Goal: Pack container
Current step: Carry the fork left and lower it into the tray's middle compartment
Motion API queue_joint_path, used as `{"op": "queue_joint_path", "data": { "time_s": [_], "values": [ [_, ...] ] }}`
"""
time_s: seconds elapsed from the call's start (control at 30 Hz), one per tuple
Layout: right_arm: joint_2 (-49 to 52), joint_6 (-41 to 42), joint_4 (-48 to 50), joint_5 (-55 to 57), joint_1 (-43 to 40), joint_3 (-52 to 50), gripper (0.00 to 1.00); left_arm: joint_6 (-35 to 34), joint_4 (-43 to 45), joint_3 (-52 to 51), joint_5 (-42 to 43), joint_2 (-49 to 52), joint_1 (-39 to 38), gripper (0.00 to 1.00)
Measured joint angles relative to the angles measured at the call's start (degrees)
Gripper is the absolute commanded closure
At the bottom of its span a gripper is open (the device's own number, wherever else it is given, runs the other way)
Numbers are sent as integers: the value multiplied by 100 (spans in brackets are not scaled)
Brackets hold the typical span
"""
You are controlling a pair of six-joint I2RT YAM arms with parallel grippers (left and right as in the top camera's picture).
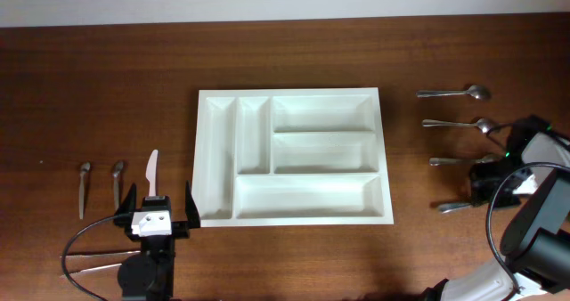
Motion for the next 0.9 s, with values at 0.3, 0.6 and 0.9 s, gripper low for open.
{"op": "queue_joint_path", "data": {
  "time_s": [0.3, 0.6, 0.9],
  "values": [
    [0, 4, -798, -291, 557, 1969, 96, 0, 0, 0, 0, 0, 0, 1],
    [0, 925, -420, -1029, 2184, 2636, 96, 0, 0, 0, 0, 0, 0, 1],
    [0, 2175, -295, -896, 3834, 2638, 96, 0, 0, 0, 0, 0, 0, 1]
  ]
}}
